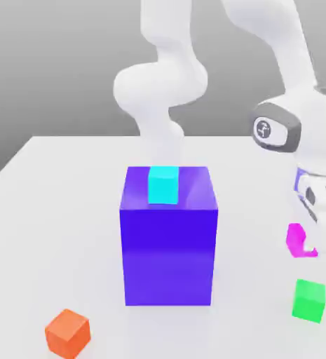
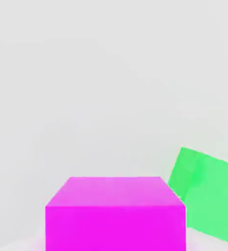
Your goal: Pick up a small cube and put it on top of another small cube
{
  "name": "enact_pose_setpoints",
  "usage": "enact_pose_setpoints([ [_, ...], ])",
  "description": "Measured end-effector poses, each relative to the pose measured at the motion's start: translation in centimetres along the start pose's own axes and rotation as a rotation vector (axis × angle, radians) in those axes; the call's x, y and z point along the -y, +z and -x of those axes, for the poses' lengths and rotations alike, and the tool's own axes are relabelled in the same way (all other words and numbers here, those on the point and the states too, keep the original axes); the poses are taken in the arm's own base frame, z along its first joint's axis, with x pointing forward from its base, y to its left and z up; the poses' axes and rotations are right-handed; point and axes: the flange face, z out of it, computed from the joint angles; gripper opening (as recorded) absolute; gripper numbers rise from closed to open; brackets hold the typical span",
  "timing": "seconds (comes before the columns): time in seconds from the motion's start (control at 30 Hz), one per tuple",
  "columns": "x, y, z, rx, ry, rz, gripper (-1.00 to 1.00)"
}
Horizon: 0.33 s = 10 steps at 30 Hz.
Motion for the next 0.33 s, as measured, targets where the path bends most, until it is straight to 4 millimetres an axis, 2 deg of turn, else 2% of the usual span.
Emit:
enact_pose_setpoints([
  [0.07,-1.4,-0.5,-1.8,0.0,0.082,0.0,-1.0],
  [0.2,-1.8,3.8,-2.5,0.0,0.109,0.0,-1.0],
  [0.23,-1.8,4.7,-2.4,0.0,0.11,0.0,1.0],
  [0.33,-1.8,4.7,-2.4,0.0,0.11,0.0,1.0],
])
